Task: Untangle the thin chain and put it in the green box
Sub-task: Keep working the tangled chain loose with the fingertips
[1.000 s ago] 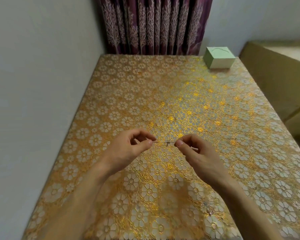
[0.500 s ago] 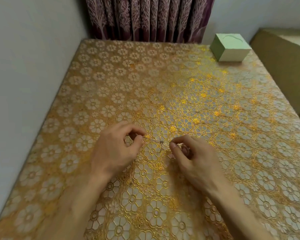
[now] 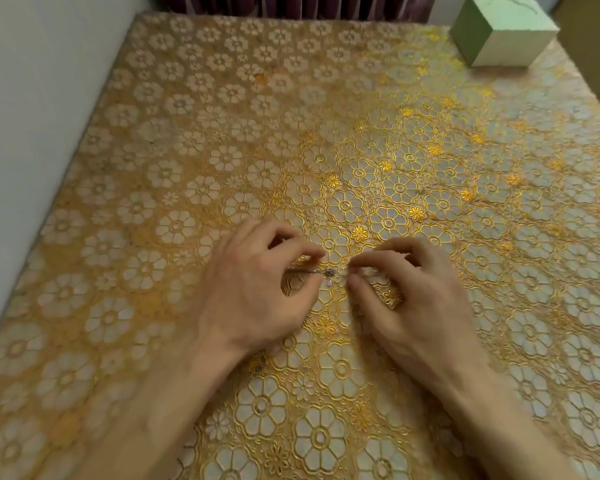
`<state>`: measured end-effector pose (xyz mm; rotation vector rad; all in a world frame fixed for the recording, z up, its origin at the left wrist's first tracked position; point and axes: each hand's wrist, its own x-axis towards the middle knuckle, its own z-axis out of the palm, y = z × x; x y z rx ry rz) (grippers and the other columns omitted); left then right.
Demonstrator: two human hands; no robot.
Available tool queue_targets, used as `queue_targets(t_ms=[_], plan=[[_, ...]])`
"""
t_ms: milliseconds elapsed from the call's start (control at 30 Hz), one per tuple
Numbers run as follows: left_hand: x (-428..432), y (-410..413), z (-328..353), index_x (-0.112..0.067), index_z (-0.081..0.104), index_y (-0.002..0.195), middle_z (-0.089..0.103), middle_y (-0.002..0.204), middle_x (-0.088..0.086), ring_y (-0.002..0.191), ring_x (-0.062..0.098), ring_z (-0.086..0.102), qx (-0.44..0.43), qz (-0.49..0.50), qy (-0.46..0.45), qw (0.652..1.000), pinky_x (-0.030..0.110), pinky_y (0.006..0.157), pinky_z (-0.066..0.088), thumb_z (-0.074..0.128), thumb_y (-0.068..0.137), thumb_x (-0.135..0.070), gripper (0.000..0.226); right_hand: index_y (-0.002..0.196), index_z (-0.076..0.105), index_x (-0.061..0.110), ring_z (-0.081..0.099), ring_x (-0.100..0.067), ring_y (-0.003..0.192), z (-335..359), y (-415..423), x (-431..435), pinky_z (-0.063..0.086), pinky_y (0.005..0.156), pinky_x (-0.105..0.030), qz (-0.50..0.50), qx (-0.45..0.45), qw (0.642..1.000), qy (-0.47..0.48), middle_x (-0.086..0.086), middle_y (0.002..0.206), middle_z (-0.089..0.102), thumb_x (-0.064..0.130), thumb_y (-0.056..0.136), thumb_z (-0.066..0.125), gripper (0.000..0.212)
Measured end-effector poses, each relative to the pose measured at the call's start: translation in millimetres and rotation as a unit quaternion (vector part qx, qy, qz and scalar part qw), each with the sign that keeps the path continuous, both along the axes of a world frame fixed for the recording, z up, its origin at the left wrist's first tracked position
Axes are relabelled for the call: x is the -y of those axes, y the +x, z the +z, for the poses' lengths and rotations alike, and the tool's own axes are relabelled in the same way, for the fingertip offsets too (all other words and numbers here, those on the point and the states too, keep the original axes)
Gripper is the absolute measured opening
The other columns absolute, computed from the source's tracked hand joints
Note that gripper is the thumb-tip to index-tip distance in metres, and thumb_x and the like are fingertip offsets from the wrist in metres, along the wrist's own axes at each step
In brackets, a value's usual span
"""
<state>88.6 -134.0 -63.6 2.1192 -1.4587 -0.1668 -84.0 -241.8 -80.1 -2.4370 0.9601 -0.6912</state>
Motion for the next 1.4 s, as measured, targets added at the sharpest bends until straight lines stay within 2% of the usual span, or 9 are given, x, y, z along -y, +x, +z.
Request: queue_targets(t_ms=[100,167,333,500,733,900,1167,1400], plan=[[7,0,-6,-0.034,0.078,0.097,0.063,0.100,-0.013,0.095,0.016,0.056,0.007,-0.002,-0.017,1.000,0.042,0.083,0.048,0.067,0.083,-0.047,0.022,0.102,0.076,0.032,0.051,-0.019,0.097,0,3,3,0.040,0.086,-0.028,-0.014,-0.001,1.000,-0.002,0.006,0.110,0.061,0.040,0.085,0.071,0.020],[8,2,-10,-0.035,0.079,0.093,0.064,0.099,-0.013,0.092,0.017,0.055,0.006,-0.003,-0.036,0.999,0.043,0.080,0.047,0.068,0.084,-0.046,0.019,0.102,0.077,0.033,0.049,-0.018,0.098,1,8,4,0.036,0.086,-0.024,-0.007,-0.003,1.000,-0.003,0.009,0.107,0.063,0.041,0.084,0.072,0.021],[8,3,-16,-0.032,0.078,0.092,0.066,0.099,-0.013,0.095,0.016,0.056,0.017,-0.006,-0.061,0.998,0.041,0.082,0.045,0.066,0.087,-0.045,0.019,0.097,0.077,0.035,0.052,-0.019,0.097,-4,16,4,0.047,0.084,-0.036,0.033,0.015,0.999,0.020,0.015,0.100,0.066,0.041,0.082,0.071,0.017],[8,4,-15,-0.033,0.076,0.093,0.066,0.103,-0.019,0.101,0.009,0.055,-0.021,-0.012,-0.063,0.998,0.040,0.087,0.042,0.061,0.090,-0.047,0.020,0.094,0.078,0.034,0.053,-0.016,0.095,-4,16,6,0.044,0.086,-0.031,0.028,0.033,0.999,0.027,0.017,0.098,0.066,0.041,0.083,0.073,0.014],[7,5,-11,-0.035,0.073,0.093,0.065,0.107,-0.023,0.104,0.001,0.054,-0.090,-0.015,-0.059,0.994,0.039,0.092,0.040,0.061,0.090,-0.045,0.016,0.093,0.079,0.029,0.058,-0.020,0.094,-3,15,5,0.046,0.083,-0.036,0.046,0.080,0.995,0.028,0.012,0.096,0.068,0.034,0.084,0.076,0.011],[8,5,-10,-0.038,0.071,0.092,0.066,0.107,-0.024,0.105,0.001,0.055,-0.102,-0.015,-0.065,0.993,0.030,0.091,0.036,0.061,0.089,-0.047,0.014,0.094,0.078,0.025,0.060,-0.018,0.091,-1,15,5,0.044,0.081,-0.023,0.049,0.106,0.992,0.039,0.011,0.093,0.070,0.029,0.084,0.076,0.011],[9,4,-10,-0.036,0.072,0.091,0.067,0.104,-0.023,0.106,0.006,0.058,-0.089,-0.027,-0.063,0.994,0.033,0.090,0.037,0.062,0.089,-0.046,0.014,0.088,0.077,0.025,0.061,-0.019,0.085,-2,16,5,0.047,0.079,-0.031,0.068,0.103,0.992,0.023,0.012,0.086,0.071,0.026,0.086,0.075,0.003],[8,3,-10,-0.038,0.069,0.089,0.066,0.103,-0.025,0.106,0.004,0.057,-0.091,-0.027,-0.063,0.993,0.037,0.093,0.039,0.060,0.090,-0.049,0.014,0.089,0.076,0.023,0.061,-0.019,0.082,-2,16,5,0.046,0.078,-0.032,0.078,0.108,0.991,0.027,0.011,0.086,0.070,0.023,0.086,0.074,0.003]])
